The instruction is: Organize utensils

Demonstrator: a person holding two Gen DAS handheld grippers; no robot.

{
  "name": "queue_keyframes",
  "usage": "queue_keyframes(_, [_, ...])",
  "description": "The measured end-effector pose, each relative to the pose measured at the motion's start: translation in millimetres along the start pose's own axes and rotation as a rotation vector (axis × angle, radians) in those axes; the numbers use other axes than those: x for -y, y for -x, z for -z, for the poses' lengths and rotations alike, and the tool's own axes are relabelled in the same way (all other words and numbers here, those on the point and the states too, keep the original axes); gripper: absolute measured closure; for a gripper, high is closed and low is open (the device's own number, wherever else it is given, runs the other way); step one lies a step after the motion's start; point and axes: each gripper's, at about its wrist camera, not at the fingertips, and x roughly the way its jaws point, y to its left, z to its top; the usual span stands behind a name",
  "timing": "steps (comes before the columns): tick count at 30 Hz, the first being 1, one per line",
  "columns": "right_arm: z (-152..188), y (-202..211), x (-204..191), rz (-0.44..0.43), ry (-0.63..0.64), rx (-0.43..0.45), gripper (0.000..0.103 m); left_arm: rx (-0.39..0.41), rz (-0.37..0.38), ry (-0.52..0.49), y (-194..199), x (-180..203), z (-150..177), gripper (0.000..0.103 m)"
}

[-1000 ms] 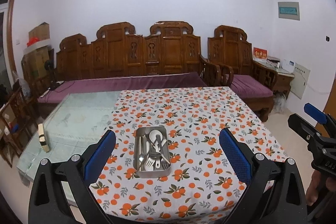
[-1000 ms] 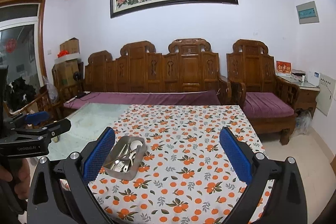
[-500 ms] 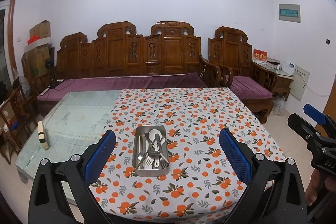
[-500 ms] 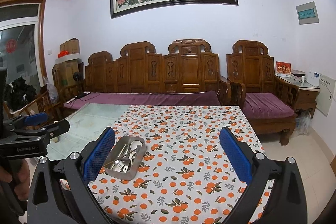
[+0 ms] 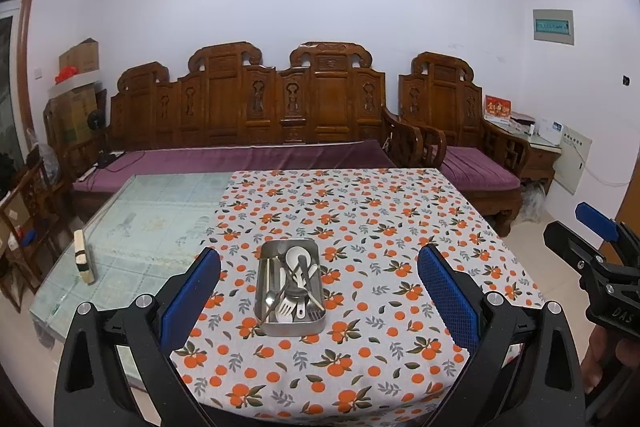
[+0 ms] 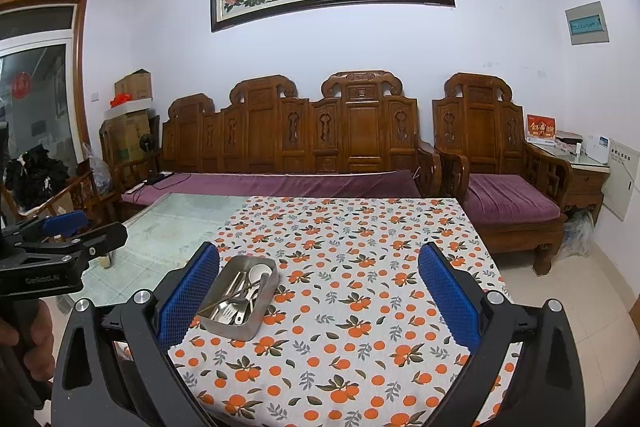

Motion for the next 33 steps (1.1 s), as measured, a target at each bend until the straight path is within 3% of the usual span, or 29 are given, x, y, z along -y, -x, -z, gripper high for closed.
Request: queue_keyframes(33, [0.1, -0.9, -0.9, -0.001, -0.001, 0.0, 0.003, 0.005, -0.001, 0.002, 3.9, 0.4, 0.3, 0.008])
